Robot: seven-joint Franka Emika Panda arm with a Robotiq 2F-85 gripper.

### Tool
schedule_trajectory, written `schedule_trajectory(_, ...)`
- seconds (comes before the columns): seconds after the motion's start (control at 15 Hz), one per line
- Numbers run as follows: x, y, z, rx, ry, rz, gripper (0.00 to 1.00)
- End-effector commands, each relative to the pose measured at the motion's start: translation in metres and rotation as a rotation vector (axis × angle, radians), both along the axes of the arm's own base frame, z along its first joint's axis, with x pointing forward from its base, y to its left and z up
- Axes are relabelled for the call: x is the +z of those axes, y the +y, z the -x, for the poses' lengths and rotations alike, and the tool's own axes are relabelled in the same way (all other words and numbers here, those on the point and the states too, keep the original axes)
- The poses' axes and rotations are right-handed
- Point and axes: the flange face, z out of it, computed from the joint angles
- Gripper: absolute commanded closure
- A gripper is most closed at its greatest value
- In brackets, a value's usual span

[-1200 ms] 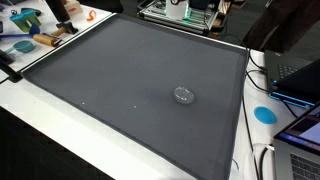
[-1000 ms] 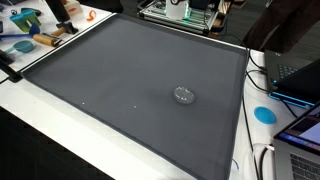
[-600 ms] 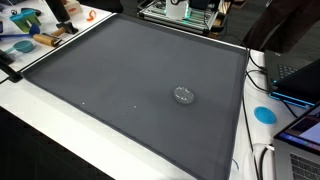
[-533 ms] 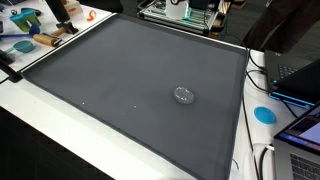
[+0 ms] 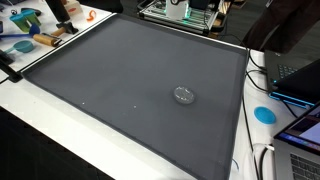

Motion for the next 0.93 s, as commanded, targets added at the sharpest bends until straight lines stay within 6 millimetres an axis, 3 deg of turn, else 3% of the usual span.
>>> schedule_trajectory(0.0,-0.015,0.037,-0.05,0.041,0.03,-0.038,0.0)
schedule_trajectory(0.47,-0.051,0.102,-0.103,0.047,0.047,0.013,0.0)
schedule_trajectory(0.87,-0.086,0.139,-0.128,0.066,0.005,0.071,0.0)
